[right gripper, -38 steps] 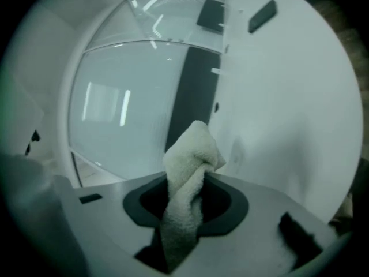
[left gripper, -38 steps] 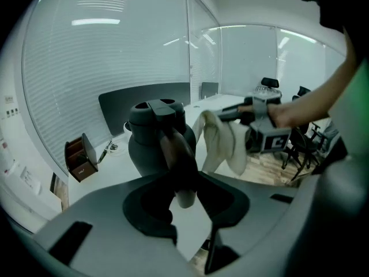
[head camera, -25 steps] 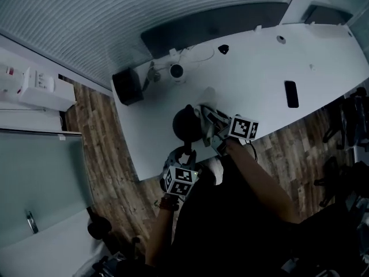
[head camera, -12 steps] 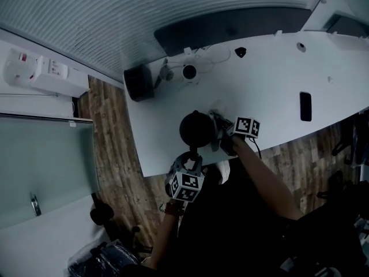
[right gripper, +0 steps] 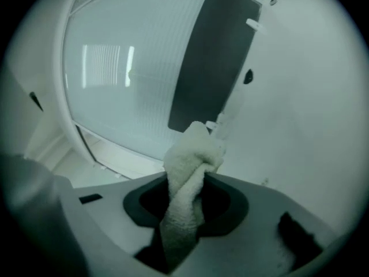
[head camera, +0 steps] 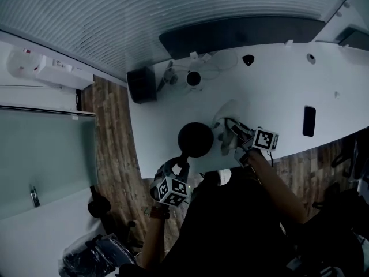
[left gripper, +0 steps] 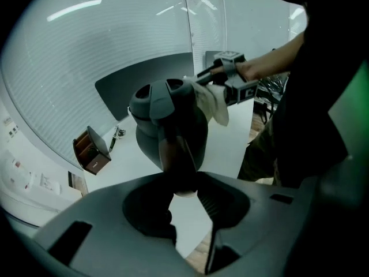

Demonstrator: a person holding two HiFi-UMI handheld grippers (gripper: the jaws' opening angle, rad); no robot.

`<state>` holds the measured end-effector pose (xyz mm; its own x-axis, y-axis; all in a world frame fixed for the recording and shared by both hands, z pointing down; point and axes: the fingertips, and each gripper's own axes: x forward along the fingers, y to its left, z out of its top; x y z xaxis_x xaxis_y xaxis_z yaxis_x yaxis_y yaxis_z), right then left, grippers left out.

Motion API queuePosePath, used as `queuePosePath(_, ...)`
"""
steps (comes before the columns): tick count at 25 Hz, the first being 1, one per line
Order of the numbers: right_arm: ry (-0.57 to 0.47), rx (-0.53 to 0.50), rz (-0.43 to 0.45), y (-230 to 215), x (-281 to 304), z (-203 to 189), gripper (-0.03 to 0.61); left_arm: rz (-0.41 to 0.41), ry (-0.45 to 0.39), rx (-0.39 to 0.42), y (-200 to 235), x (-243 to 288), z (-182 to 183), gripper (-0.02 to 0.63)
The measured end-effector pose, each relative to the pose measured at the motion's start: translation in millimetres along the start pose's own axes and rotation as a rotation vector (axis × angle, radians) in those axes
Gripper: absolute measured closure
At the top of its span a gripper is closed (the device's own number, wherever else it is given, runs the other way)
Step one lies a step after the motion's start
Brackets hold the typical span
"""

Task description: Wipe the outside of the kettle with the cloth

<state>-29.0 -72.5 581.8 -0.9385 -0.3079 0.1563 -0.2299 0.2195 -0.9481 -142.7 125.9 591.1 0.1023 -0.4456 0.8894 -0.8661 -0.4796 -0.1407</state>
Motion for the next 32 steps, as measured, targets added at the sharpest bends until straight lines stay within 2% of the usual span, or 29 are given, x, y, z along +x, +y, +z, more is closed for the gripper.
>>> queuePosePath(2, 0.052, -0.023, 0.114, 41.0, 11.1, 1.9, 0.462, -0.005, 0.011, 0.017, 4.5, 2.0, -1.8, 0.486)
queuePosePath(4, 0.131, -0.012, 0.189, 67.6, 28.3, -13.0, 0.462, -0.008, 0.023, 0.024, 4.4, 2.8, -1.5, 0.486)
queuePosePath(7, 0.175, 0.038, 0.179, 68.6, 43.1, -35.5, 0.462, -0.023, 0.034, 0.022, -1.0, 3.8, 2.5, 0.486)
queuePosePath(13, 0.169, 0.056, 0.192, 61.2, 50.2, -33.5, 0.462, -0.016, 0.047, 0.009, -0.4, 2.1, 3.0, 0.486)
queuePosePath(16, 0.131, 0.078, 0.107, 38.5, 49.6, -31.1, 0.462, -0.019, 0.059, 0.013, -1.8, 3.3, 3.6, 0.486)
queuePosePath(21, 0.164, 0.128, 0.038, 0.0, 61.0, -38.2, 0.463, -0.016, 0.07, 0.018, 0.7, 4.9, 4.0, 0.486)
queuePosePath(27, 0.207, 0.225, -0.089, -73.9, 71.4, -60.4, 0.463, -0.032, 0.101, 0.043, -1.8, 6.9, 3.5, 0.486)
queuePosePath(32, 0.295, 0.164, -0.138, -92.8, 73.8, -68.7, 0.463, -0.033, 0.128, 0.087, 10.0, 7.7, -1.3, 0.486)
